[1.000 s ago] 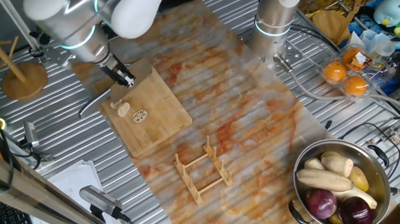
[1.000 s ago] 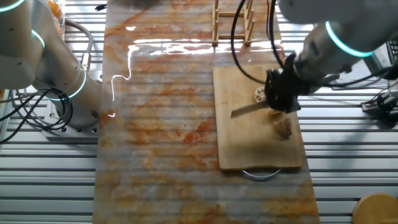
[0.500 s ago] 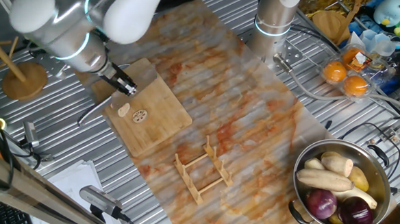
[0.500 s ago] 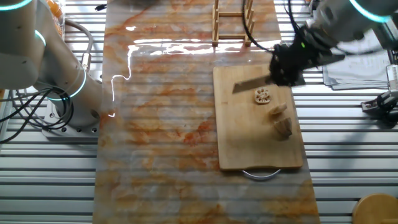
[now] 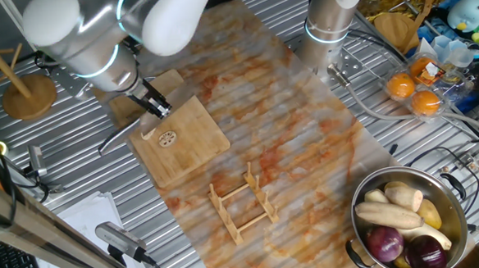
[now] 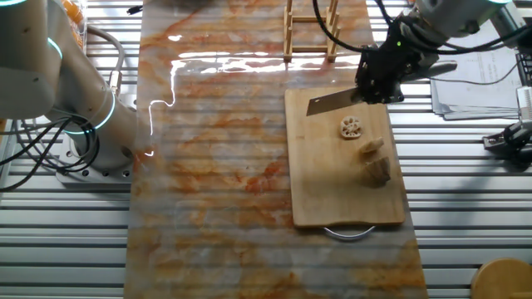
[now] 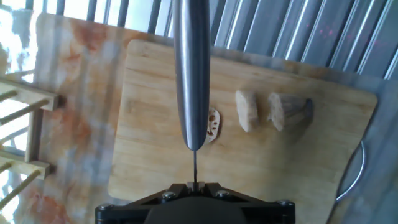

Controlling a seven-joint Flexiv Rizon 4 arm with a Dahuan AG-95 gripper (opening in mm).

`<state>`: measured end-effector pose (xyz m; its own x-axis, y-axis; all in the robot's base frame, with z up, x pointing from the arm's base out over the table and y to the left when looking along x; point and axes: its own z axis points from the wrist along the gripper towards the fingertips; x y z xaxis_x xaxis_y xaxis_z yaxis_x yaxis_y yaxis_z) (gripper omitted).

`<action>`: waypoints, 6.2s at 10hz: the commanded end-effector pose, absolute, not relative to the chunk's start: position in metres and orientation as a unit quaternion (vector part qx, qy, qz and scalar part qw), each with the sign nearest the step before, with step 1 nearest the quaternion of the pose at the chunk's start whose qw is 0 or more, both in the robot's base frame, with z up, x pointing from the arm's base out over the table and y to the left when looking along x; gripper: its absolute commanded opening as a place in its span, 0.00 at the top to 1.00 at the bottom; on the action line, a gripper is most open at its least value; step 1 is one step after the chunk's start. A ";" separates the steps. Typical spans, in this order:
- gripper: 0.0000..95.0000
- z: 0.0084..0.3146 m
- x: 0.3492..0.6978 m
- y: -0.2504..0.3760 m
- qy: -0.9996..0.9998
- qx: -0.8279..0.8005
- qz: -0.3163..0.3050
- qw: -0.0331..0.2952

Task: Slice the lotus root

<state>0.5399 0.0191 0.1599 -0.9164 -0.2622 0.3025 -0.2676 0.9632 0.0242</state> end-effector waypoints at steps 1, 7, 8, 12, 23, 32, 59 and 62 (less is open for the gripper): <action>1.00 0.160 0.538 0.018 -0.980 0.131 0.014 0.150; 1.00 0.159 0.535 0.018 -0.987 0.107 0.016 0.120; 1.00 0.164 0.527 0.024 -0.987 0.103 0.005 0.121; 1.00 0.187 0.512 0.083 -0.987 0.072 0.002 0.141; 1.00 0.174 0.470 0.181 -0.988 0.050 0.016 0.143; 1.00 0.162 0.455 0.232 -0.984 -0.017 0.002 0.176; 1.00 0.068 0.453 0.249 -0.987 -0.009 -0.075 0.145; 1.00 0.065 0.453 0.250 -0.987 -0.003 -0.073 0.143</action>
<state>0.4529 0.2496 0.0655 -0.9589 -0.0130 0.2835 0.0284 0.9895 0.1416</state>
